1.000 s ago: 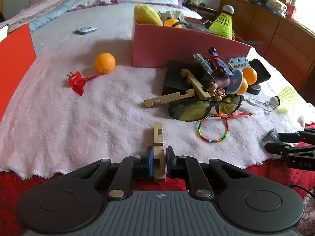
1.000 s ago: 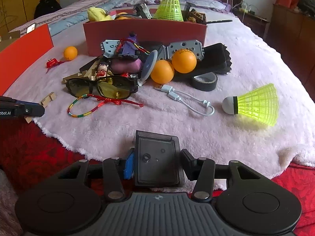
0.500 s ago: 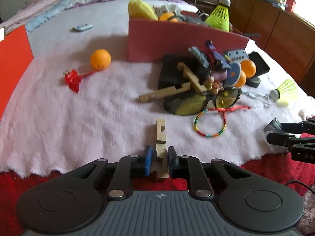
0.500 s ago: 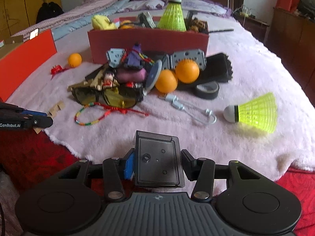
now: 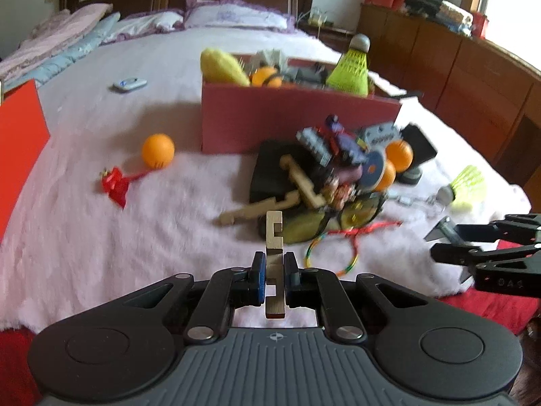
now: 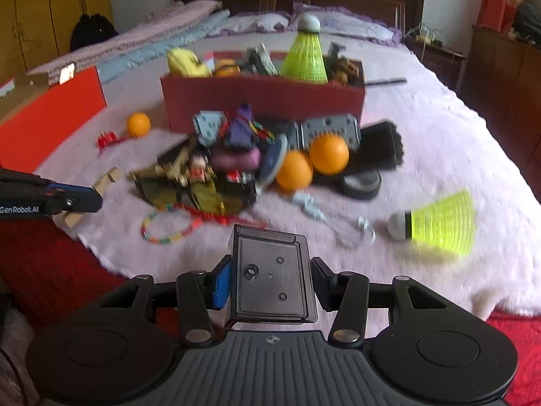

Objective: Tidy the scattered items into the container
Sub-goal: 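Lift the holder and wooden piece with both tools toward the red box, then carry holder and wooden piece over the red box and open both tools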

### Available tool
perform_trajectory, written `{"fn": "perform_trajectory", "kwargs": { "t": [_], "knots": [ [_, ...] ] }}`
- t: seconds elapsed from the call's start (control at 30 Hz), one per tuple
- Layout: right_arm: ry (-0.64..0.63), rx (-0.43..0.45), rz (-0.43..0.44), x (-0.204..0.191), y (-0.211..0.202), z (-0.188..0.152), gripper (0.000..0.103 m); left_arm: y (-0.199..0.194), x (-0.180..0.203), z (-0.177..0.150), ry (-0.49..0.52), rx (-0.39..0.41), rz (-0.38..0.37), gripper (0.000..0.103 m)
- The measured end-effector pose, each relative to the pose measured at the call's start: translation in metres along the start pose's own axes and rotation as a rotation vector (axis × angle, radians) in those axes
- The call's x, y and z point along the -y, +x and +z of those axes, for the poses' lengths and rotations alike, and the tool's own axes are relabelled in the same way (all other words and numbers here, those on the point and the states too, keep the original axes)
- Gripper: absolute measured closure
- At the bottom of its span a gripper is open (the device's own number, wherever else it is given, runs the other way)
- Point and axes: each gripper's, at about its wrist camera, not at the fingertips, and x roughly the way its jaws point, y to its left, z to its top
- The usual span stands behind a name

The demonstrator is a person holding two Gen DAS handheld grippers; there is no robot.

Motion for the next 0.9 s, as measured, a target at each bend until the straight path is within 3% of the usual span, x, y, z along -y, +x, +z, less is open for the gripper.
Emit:
{"fn": "perform_trajectory", "kwargs": {
  "t": [0.53,0.9],
  "knots": [
    [-0.027,0.073,0.021,-0.002,-0.001,0.045,0.052,-0.003,0.012,0.053,0.043,0.088,-0.025,0.091],
    [-0.075,0.182,0.053,0.002,0.011,0.124,0.052,0.023,0.02,0.137,0.135,0.198,-0.041,0.091]
  ]
}}
